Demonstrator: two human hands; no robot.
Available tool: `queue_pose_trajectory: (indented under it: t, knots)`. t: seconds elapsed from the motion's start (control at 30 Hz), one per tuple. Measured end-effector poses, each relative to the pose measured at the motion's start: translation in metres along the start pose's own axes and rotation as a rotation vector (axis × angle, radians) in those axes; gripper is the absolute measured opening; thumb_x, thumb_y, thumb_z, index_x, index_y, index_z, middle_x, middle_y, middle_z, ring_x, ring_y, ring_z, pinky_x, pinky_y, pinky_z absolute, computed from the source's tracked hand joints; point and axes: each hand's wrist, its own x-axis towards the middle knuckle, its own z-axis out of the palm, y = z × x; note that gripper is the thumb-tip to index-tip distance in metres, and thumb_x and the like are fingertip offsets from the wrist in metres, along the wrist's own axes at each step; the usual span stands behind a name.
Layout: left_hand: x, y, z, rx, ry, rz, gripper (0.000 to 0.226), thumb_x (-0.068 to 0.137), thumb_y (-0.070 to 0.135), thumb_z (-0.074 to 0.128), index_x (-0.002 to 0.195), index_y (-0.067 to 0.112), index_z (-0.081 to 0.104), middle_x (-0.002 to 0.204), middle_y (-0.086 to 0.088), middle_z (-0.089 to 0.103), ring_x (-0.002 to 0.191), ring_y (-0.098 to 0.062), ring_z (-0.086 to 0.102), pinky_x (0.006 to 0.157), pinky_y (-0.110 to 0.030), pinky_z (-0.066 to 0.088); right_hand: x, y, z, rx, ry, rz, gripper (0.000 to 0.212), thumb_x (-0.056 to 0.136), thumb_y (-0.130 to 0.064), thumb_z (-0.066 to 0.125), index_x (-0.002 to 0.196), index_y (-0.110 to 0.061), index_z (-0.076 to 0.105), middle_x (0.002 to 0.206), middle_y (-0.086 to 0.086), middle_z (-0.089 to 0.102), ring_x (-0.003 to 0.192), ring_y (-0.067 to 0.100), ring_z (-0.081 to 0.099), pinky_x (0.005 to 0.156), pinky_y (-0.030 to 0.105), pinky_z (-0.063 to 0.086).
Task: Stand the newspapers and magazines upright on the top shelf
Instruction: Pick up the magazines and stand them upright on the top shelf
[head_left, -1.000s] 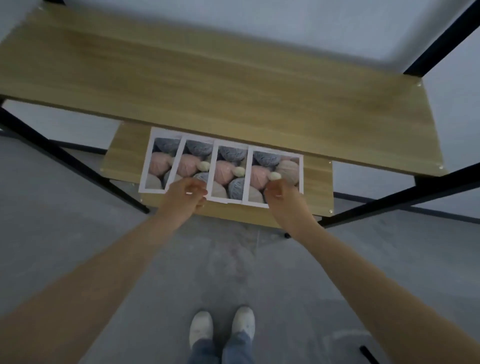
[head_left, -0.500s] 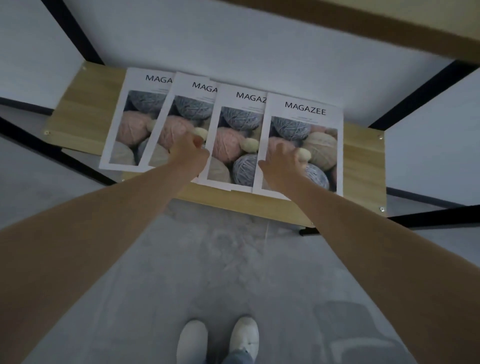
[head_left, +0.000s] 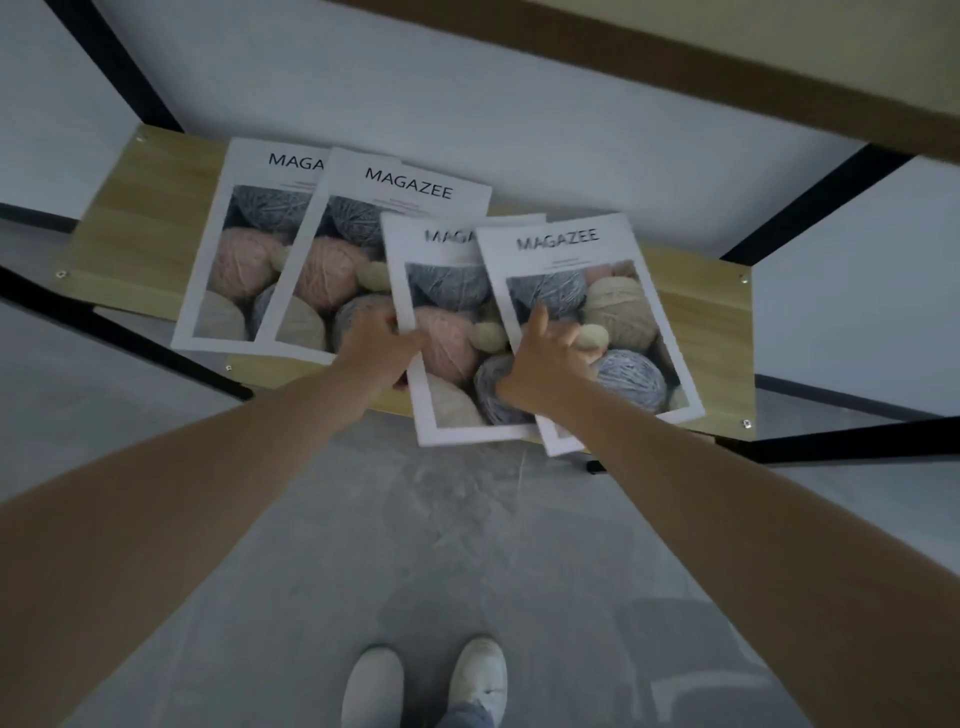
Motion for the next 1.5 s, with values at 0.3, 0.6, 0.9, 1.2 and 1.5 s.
queue_pose_trajectory:
  t: [0.3, 0.6, 0.9, 1.2, 1.5]
  knots:
    - [-0.089, 0.005, -0.008, -0.183, -0.047, -0.058, 0.014, 0.088, 0.005, 0.063, 0.079, -0.004, 0.061, 0.064, -0.016, 0.06, 0.047, -0.016, 0.064, 0.039, -0.022, 0.051, -0.06, 0.018, -0.016, 0.017, 0.022, -0.21, 0.051, 0.091, -0.011, 0.044, 0.139, -0.007, 0.027, 0.125, 0.02, 0.052, 0.109, 0.039, 0.055, 0.077, 0.038, 0.046]
    - [-0.183, 0.069, -0.08, -0.01, -0.005, 0.15, 0.022, 0.088, 0.004, 0.06, 0.071, -0.01, 0.063, 0.067, -0.023, 0.065, 0.05, -0.018, 0.065, 0.043, -0.031, 0.056, -0.183, 0.009, -0.08, 0.136, -0.008, -0.34, 0.053, 0.088, 0.005, 0.041, 0.135, -0.02, 0.032, 0.096, 0.017, 0.058, 0.063, 0.028, 0.051, 0.049, 0.032, 0.04]
    - [-0.323, 0.103, -0.177, 0.082, 0.139, 0.194, 0.032, 0.083, 0.013, 0.063, 0.054, 0.004, 0.052, 0.049, -0.008, 0.057, 0.049, -0.021, 0.06, 0.049, -0.032, 0.045, -0.351, -0.018, -0.165, 0.269, -0.039, -0.419, 0.042, 0.088, 0.001, 0.045, 0.13, -0.008, 0.045, 0.119, 0.018, 0.06, 0.105, 0.038, 0.059, 0.081, 0.043, 0.052]
    - [-0.446, 0.137, -0.249, 0.006, 0.247, 0.315, 0.034, 0.087, 0.019, 0.063, 0.065, -0.006, 0.057, 0.059, -0.022, 0.061, 0.054, -0.037, 0.061, 0.049, -0.047, 0.049, -0.494, -0.015, -0.195, 0.575, 0.012, -0.437, 0.051, 0.089, 0.004, 0.041, 0.133, -0.022, 0.044, 0.12, 0.008, 0.06, 0.104, 0.026, 0.06, 0.081, 0.041, 0.057]
    - [-0.536, 0.214, -0.307, 0.056, 0.407, 0.689, 0.041, 0.084, 0.011, 0.07, 0.051, 0.019, 0.048, 0.038, 0.008, 0.045, 0.043, -0.001, 0.051, 0.041, -0.007, 0.031, -0.589, 0.003, -0.272, 0.705, 0.272, -0.624, 0.045, 0.093, 0.0, 0.046, 0.127, -0.028, 0.048, 0.109, -0.01, 0.061, 0.101, 0.013, 0.06, 0.074, 0.019, 0.052]
